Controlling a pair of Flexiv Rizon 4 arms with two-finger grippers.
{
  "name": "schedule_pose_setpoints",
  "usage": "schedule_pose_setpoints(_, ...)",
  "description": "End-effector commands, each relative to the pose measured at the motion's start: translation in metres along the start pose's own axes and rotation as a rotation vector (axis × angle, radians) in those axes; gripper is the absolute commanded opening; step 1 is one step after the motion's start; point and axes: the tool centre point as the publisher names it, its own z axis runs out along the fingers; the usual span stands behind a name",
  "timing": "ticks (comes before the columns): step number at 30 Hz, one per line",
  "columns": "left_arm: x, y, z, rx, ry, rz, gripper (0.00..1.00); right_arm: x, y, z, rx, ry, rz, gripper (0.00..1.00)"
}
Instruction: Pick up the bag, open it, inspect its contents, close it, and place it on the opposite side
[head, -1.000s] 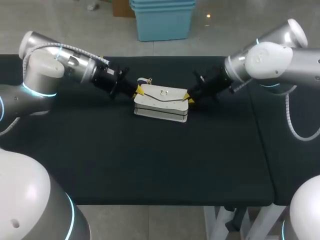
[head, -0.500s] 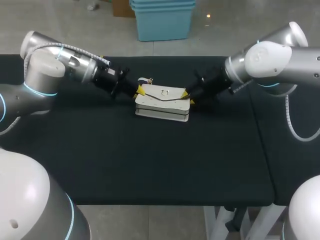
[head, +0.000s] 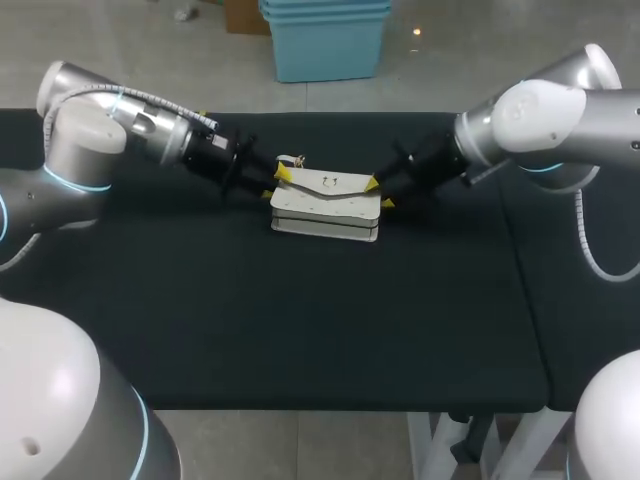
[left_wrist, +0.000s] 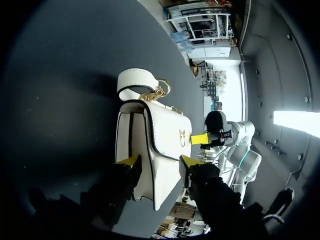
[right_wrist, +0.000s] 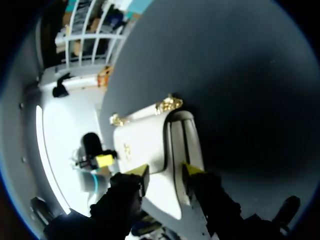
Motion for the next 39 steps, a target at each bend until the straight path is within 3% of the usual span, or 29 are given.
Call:
schedule_pose_setpoints(1, 0.013, 0.015, -0.013, 0.037, -0.030, 0.014, 1.00, -0.001, -0.008, -0.010, -0.015, 0.000, -0.007, 1.00)
schedule_pose_setpoints(12, 0.021, 0.020, -0.049, 0.103, -0.132, -0.007, 1.00, -0.001, -0.025, -0.018, -0.028, -0.040, -0.058, 1.00)
schedule_pose_setpoints(16, 0.016, 0.016, -0.063, 0.125, -0.177, -0.031, 1.00, -0.001, -0.031, -0.015, -0.021, -0.043, -0.076, 0.74)
schedule_pose_setpoints(18, 0.013, 0.014, -0.068, 0.132, -0.202, -0.042, 1.00, -0.001, -0.033, -0.013, -0.017, -0.047, -0.082, 0.49)
schedule_pose_setpoints(31, -0.004, 0.014, -0.087, 0.151, -0.249, -0.082, 1.00, -0.009, -0.029, 0.000, 0.002, -0.055, -0.068, 0.33)
schedule_pose_setpoints(33, -0.005, 0.014, -0.089, 0.141, -0.265, -0.078, 1.00, -0.008, -0.026, 0.001, 0.002, -0.054, -0.065, 0.27)
schedule_pose_setpoints(34, -0.006, 0.014, -0.090, 0.135, -0.269, -0.078, 1.00, -0.008, -0.024, 0.002, 0.004, -0.053, -0.062, 0.19)
schedule_pose_setpoints(35, -0.007, 0.014, -0.091, 0.130, -0.282, -0.076, 1.00, -0.009, -0.023, 0.003, 0.005, -0.053, -0.059, 0.00)
schedule_pose_setpoints(39, -0.009, 0.013, -0.093, 0.098, -0.325, -0.060, 1.00, -0.010, -0.016, 0.006, 0.014, -0.056, -0.051, 0.00)
